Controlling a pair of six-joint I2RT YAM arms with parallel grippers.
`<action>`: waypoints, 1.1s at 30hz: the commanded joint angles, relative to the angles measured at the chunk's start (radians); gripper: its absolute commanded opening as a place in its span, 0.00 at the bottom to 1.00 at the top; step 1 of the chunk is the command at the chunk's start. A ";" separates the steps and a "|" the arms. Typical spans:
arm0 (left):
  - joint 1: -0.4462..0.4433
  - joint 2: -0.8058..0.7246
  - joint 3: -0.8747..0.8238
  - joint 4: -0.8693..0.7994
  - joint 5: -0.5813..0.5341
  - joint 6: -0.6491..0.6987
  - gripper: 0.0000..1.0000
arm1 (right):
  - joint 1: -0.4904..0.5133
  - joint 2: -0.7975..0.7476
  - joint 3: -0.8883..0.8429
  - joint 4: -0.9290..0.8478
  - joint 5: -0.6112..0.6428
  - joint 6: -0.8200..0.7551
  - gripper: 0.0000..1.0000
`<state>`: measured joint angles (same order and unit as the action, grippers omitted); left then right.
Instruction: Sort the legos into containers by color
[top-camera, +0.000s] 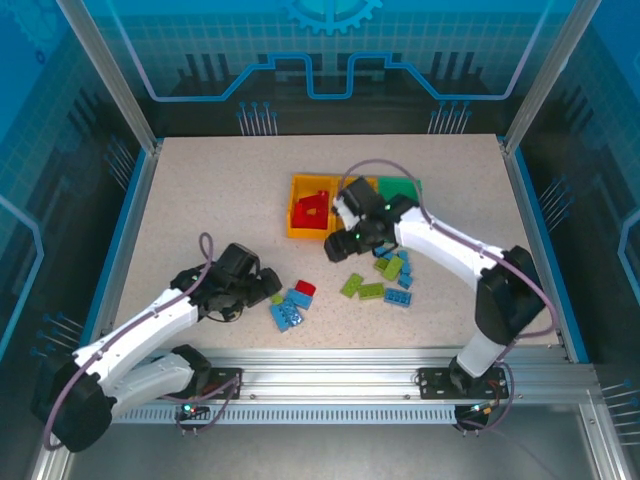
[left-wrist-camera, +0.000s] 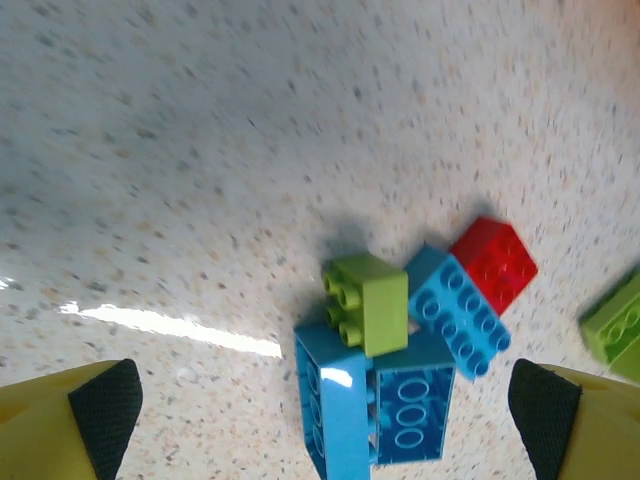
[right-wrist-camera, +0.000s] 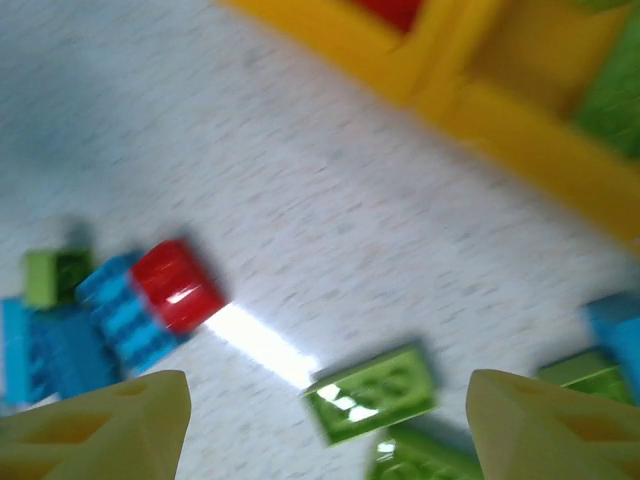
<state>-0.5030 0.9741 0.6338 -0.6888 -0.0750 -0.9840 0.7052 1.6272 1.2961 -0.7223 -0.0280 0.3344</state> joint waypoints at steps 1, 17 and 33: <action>0.089 -0.035 -0.018 -0.078 -0.001 0.057 0.99 | 0.125 -0.054 -0.099 0.077 -0.014 0.120 0.74; 0.224 -0.073 -0.075 -0.005 0.103 0.124 0.99 | 0.463 0.191 -0.009 0.006 0.135 0.241 0.74; 0.224 -0.101 -0.103 -0.014 0.096 0.132 0.99 | 0.396 0.347 0.090 -0.040 0.172 0.235 0.60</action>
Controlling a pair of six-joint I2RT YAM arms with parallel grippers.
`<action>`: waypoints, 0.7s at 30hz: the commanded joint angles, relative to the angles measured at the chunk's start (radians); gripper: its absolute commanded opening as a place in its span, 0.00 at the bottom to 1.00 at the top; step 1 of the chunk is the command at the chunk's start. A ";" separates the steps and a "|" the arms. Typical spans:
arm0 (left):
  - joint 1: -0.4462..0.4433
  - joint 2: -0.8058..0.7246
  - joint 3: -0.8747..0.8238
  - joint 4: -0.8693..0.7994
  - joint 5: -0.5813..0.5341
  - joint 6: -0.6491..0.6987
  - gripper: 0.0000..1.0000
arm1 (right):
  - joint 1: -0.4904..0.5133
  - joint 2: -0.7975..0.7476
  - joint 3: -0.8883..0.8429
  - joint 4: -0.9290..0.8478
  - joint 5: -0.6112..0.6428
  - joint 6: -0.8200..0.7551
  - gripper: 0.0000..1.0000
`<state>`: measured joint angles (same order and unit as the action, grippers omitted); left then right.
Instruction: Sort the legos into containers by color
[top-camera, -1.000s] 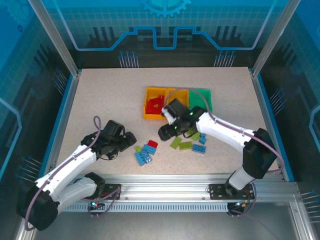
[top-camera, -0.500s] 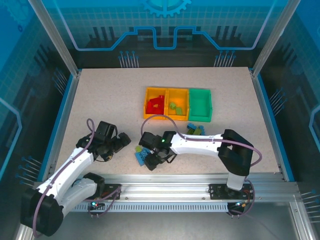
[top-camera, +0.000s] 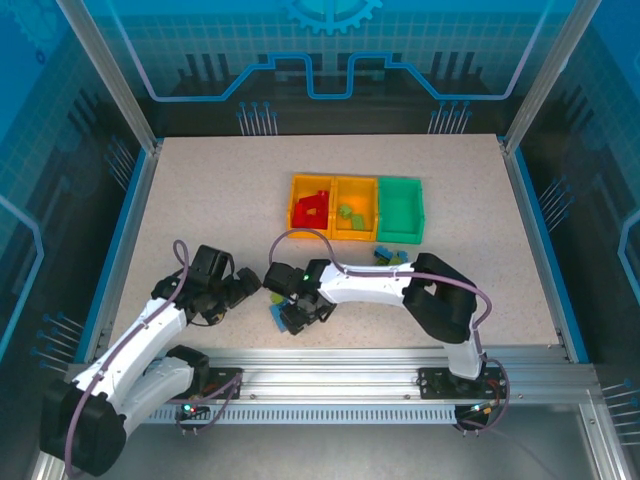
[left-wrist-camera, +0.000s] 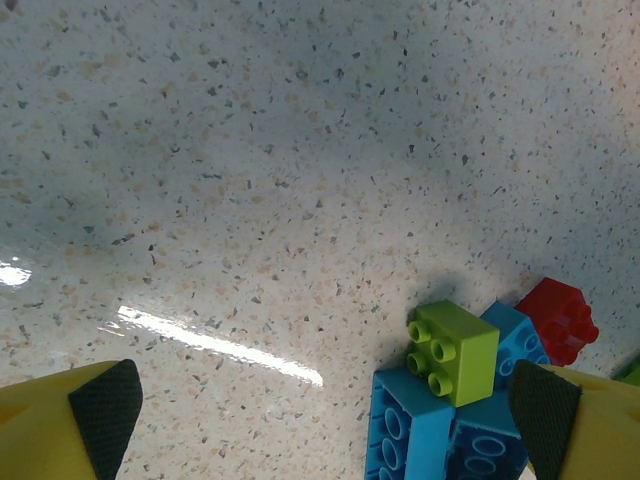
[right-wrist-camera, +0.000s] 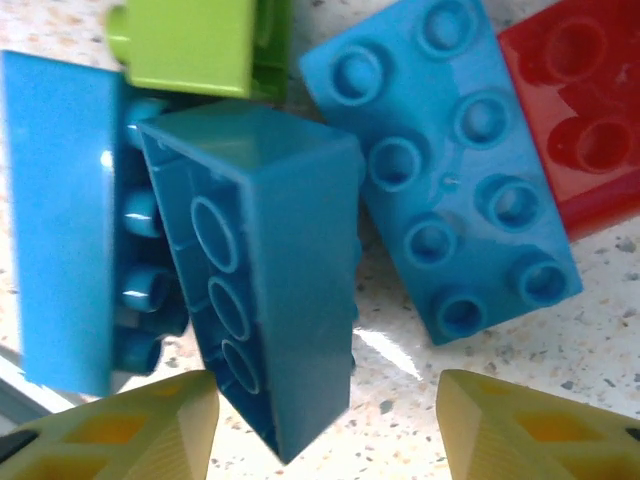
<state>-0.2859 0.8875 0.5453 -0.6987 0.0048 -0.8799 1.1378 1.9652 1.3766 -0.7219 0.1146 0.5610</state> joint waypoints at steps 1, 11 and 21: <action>0.007 -0.015 -0.016 -0.004 0.015 0.028 0.99 | -0.046 0.004 0.004 -0.035 0.032 0.006 0.59; 0.007 -0.012 -0.029 0.008 0.015 0.019 0.99 | -0.086 -0.077 -0.056 0.002 0.035 -0.086 0.59; 0.008 -0.014 -0.034 0.005 0.021 0.018 0.99 | -0.013 -0.013 -0.009 0.014 0.039 -0.277 0.64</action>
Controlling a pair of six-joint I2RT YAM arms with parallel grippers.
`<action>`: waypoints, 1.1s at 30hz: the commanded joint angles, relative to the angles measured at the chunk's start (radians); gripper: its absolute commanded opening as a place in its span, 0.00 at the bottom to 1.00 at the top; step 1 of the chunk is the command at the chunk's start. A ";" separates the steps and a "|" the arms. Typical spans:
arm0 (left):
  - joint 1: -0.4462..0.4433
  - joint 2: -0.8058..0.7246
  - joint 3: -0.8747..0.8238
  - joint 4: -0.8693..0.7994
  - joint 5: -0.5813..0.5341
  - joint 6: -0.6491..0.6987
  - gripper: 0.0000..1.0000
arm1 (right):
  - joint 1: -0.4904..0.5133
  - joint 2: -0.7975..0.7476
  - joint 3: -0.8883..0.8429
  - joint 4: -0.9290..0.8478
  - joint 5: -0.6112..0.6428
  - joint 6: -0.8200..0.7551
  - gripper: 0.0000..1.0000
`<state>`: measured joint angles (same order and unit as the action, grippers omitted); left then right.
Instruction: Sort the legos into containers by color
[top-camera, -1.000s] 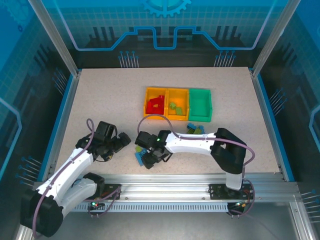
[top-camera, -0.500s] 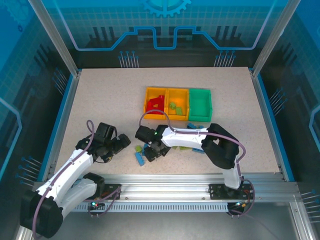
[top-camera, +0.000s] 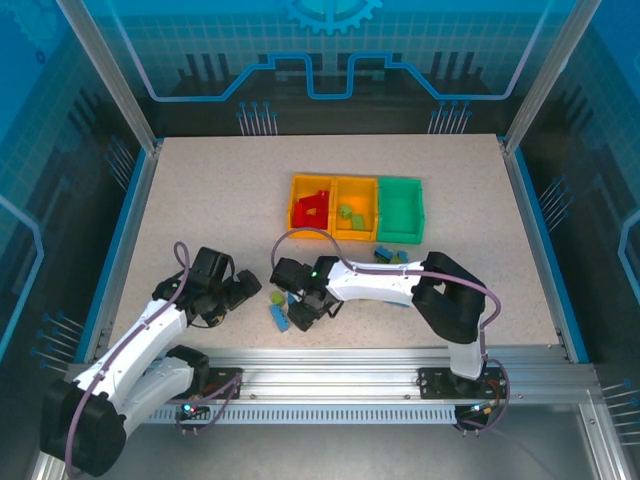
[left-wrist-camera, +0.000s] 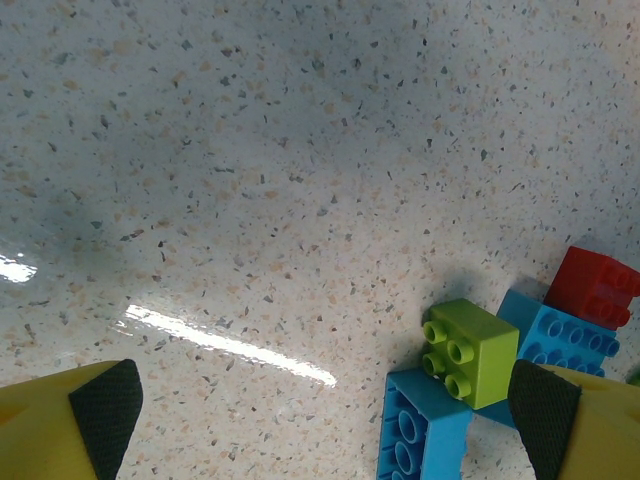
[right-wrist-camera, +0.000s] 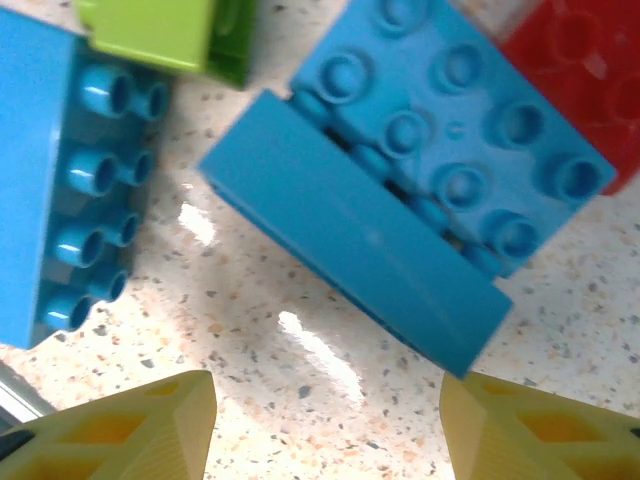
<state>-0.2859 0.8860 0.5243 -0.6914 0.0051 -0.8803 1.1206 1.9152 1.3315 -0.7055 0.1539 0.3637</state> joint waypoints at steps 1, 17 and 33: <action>0.007 -0.012 -0.014 -0.003 0.021 0.018 0.99 | 0.004 0.049 0.046 -0.008 0.009 -0.090 0.64; 0.007 -0.020 -0.031 0.002 0.016 0.007 0.99 | -0.004 0.116 0.108 -0.030 0.070 -0.157 0.64; 0.007 -0.033 -0.050 0.008 0.019 -0.004 0.99 | -0.030 0.189 0.188 -0.049 0.076 -0.234 0.57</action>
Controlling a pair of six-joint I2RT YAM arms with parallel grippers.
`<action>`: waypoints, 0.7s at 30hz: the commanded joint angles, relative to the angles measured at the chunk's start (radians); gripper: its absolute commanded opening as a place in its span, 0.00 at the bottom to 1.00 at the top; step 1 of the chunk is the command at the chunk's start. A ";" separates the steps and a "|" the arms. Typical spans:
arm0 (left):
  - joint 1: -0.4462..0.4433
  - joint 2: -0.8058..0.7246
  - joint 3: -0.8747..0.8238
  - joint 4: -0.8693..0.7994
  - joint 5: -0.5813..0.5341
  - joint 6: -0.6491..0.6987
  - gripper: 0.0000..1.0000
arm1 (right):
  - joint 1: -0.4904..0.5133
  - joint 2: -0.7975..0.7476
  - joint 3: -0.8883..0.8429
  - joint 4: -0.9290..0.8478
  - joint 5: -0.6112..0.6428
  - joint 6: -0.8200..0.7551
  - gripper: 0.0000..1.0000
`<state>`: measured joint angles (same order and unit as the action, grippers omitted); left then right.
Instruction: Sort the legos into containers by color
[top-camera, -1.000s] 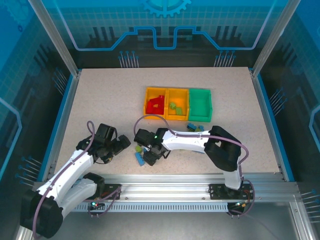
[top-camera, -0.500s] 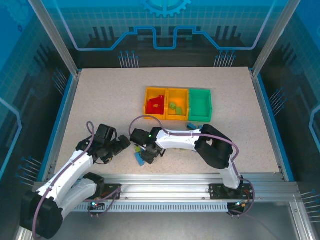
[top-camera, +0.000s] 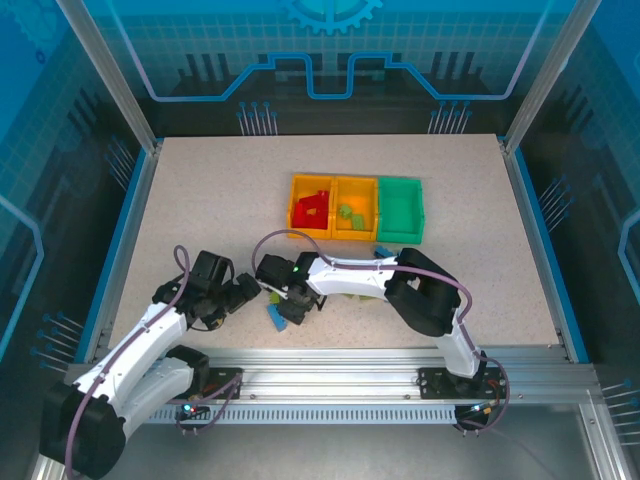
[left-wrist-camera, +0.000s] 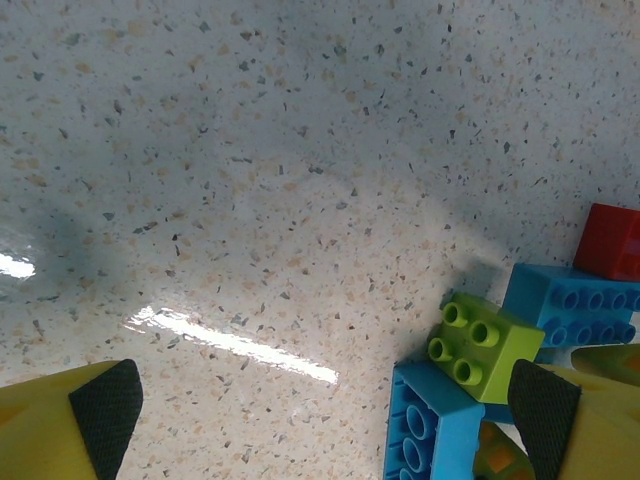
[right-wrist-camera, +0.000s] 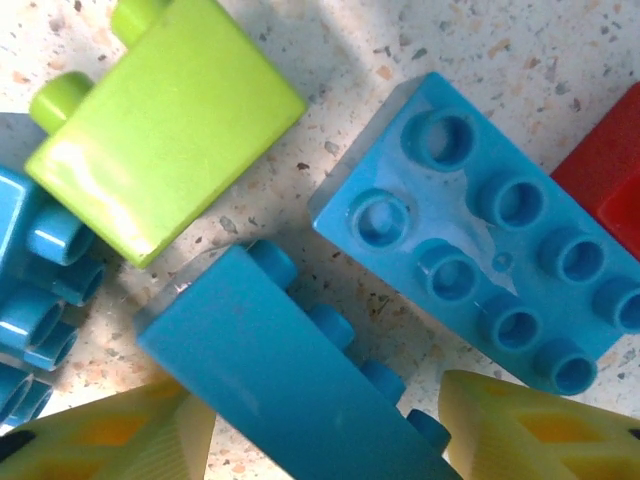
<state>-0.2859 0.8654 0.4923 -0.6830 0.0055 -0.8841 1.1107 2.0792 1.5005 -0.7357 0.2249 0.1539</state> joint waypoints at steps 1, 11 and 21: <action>0.006 -0.013 -0.018 -0.001 0.019 0.000 0.99 | -0.021 0.025 0.017 -0.018 0.003 -0.030 0.54; 0.007 -0.018 -0.019 -0.005 0.017 -0.002 0.99 | -0.023 -0.026 -0.051 0.000 -0.007 -0.036 0.30; -0.002 -0.052 -0.015 -0.026 0.033 -0.015 0.99 | -0.056 -0.248 -0.181 0.050 -0.066 0.062 0.25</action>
<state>-0.2859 0.8391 0.4873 -0.6842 0.0158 -0.8860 1.0821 1.9228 1.3392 -0.7052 0.1944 0.1661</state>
